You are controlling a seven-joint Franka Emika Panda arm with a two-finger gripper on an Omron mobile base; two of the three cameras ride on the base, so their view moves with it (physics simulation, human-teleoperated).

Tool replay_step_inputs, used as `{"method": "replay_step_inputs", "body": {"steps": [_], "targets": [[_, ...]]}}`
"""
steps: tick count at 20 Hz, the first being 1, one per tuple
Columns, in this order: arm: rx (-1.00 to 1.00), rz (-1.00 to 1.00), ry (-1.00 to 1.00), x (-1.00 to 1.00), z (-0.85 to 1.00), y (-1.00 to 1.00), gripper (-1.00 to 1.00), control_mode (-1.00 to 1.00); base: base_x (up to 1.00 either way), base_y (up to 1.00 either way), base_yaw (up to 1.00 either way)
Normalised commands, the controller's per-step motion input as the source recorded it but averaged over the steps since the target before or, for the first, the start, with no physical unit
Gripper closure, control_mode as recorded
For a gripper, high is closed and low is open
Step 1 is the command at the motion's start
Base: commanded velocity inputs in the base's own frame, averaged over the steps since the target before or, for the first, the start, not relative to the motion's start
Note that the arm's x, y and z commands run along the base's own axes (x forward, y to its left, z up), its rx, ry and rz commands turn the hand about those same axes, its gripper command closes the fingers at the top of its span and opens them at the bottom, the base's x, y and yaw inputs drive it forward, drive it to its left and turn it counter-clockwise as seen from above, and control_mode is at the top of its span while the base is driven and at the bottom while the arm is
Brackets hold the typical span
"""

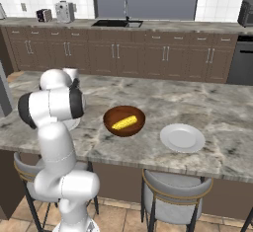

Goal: Pick the chicken drumstick and corn from their plates and place them in the bowl. Then put the bowl in the fridge.

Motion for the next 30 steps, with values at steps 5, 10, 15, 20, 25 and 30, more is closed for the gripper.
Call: {"method": "replay_step_inputs", "body": {"steps": [5,10,15,20,25,30], "targets": [[0.01,0.03,-0.04,-0.28,0.24,-0.52,1.0,-1.0,0.0,0.0,0.0],[0.0,0.0,-0.01,-0.13,0.22,-0.55,1.0,-1.0,0.0,0.0,0.0],[0.0,0.0,0.0,-0.04,0.19,-0.55,1.0,-1.0,0.0,0.0,0.0],[0.01,0.0,0.0,0.0,0.14,-0.57,1.0,-1.0,0.0,0.0,0.0],[0.0,0.0,0.01,0.09,0.09,-0.57,1.0,-1.0,0.0,0.0,0.0],[0.0,0.0,0.01,0.04,0.04,-0.61,1.0,-1.0,0.0,0.0,0.0]]}}
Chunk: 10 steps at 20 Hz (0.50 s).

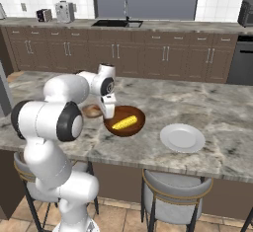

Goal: Pick the chicken drumstick and corn from their plates and place them in the bowl. Then put the bowl in the fridge.

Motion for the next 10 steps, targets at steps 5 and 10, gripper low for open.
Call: {"method": "replay_step_inputs", "body": {"steps": [5,10], "targets": [[0.0,0.0,0.05,0.11,0.0,-0.59,1.0,-1.0,0.0,0.0,0.0],[0.0,-0.01,0.01,0.14,-0.01,-0.51,1.0,-1.0,0.0,0.0,0.0]]}}
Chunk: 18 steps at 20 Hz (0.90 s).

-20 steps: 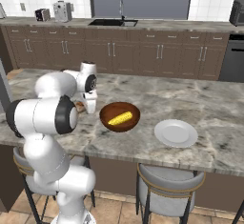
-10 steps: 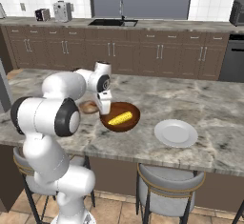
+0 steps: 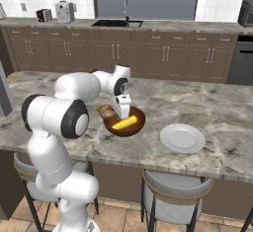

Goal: Pick the chicken drumstick and corn from their plates and place them in the bowl. Then put the bowl in the fridge.

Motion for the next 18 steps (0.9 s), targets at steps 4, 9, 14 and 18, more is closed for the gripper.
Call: {"method": "replay_step_inputs", "body": {"steps": [4,9,14,18], "targets": [[0.0,-0.05,0.0,0.2,-0.09,-0.38,1.0,-1.0,0.0,0.0,0.0],[0.0,-0.05,0.0,0.19,-0.16,-0.28,1.0,-1.0,0.0,0.0,0.0],[0.0,-0.07,0.0,0.07,-0.29,-0.07,1.0,-1.0,0.0,0.0,0.0],[0.0,-0.08,0.0,0.19,-0.23,-0.03,1.0,-1.0,0.0,0.0,0.0]]}}
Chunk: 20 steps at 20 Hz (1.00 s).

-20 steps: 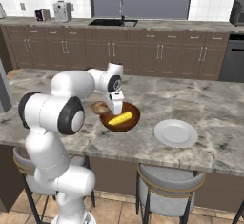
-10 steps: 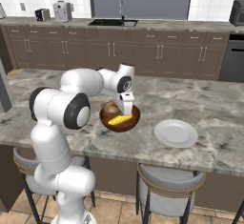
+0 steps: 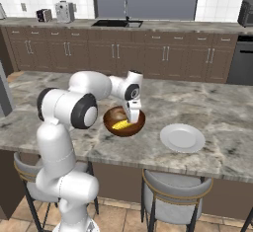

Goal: Pick the chicken drumstick and corn from their plates and place them in the bowl. Then put the bowl in the fridge.

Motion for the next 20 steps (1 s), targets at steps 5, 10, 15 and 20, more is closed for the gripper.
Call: {"method": "replay_step_inputs", "body": {"steps": [5,10,15,20], "targets": [[-0.01,-0.06,0.0,0.15,-0.18,-0.01,1.0,-1.0,0.0,0.0,0.0],[-0.01,-0.01,0.0,0.18,-0.14,0.0,1.0,-1.0,0.0,0.0,0.0],[-0.01,0.0,-0.05,-0.01,-0.09,0.0,-1.0,-1.0,0.0,0.0,0.0],[0.0,0.0,-0.12,-0.19,0.0,-0.01,-1.0,-1.0,0.0,0.0,0.0]]}}
